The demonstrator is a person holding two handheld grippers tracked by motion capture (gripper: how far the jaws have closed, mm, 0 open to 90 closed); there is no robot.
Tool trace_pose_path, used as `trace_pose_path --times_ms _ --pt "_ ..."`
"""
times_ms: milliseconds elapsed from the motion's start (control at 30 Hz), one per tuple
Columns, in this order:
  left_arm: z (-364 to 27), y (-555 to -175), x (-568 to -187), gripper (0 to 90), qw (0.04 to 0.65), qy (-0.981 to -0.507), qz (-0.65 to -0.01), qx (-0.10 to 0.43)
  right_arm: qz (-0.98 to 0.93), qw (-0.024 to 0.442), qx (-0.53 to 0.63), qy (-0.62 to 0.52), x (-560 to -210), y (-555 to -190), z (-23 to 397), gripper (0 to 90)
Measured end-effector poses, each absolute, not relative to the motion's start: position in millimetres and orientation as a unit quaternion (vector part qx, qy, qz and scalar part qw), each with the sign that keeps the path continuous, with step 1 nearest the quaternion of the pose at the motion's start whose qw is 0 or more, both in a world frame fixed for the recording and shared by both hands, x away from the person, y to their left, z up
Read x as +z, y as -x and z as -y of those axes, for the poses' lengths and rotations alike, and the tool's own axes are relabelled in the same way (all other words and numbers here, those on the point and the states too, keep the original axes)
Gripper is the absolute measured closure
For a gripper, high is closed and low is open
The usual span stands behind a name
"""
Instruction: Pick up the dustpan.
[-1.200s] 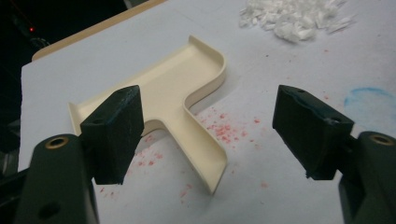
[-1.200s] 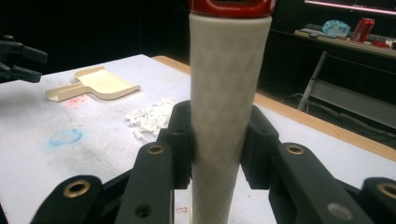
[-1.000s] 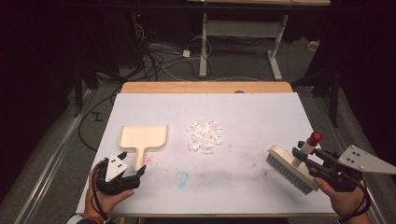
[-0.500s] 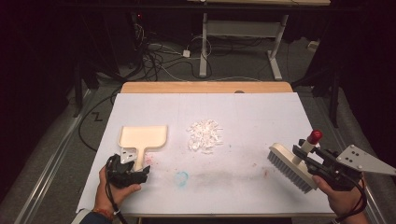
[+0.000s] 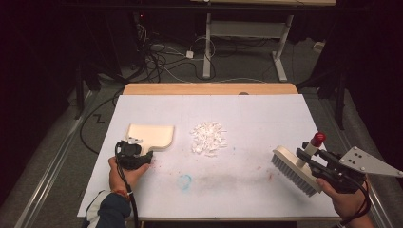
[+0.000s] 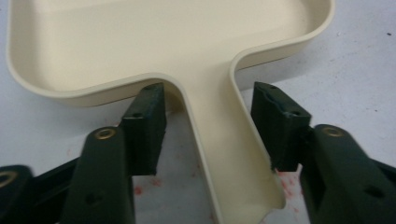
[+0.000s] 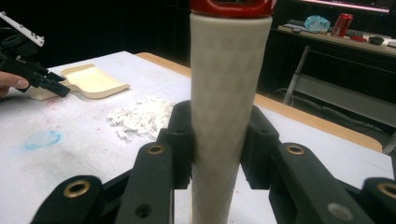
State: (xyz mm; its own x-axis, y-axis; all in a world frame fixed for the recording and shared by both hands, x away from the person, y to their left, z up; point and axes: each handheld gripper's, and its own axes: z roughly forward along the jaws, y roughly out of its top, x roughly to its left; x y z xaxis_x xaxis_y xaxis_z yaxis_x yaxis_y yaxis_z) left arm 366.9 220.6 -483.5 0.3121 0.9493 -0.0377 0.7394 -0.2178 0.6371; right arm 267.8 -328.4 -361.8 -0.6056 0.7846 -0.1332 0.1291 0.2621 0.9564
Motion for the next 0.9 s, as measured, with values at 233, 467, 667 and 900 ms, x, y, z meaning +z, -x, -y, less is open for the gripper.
trace_pose_path --times_ms 233,467,667,900 --pt "-221 -375 -482 63.7 0.280 -0.768 -0.545 0.186 -0.734 0.303 0.523 -0.310 -363 -270 327 69.3" --pt "-224 -380 -476 64.0 0.280 -0.774 -0.537 0.186 -0.735 0.293 0.526 -0.310 -363 -271 329 69.4" --pt "-226 -370 -458 64.1 0.289 -0.783 -0.512 0.205 -0.734 0.296 0.524 -0.314 -363 -271 331 69.4" --pt "-227 -349 -444 64.0 0.290 -0.795 -0.488 0.213 -0.734 0.299 0.524 -0.313 -363 -271 332 69.4"
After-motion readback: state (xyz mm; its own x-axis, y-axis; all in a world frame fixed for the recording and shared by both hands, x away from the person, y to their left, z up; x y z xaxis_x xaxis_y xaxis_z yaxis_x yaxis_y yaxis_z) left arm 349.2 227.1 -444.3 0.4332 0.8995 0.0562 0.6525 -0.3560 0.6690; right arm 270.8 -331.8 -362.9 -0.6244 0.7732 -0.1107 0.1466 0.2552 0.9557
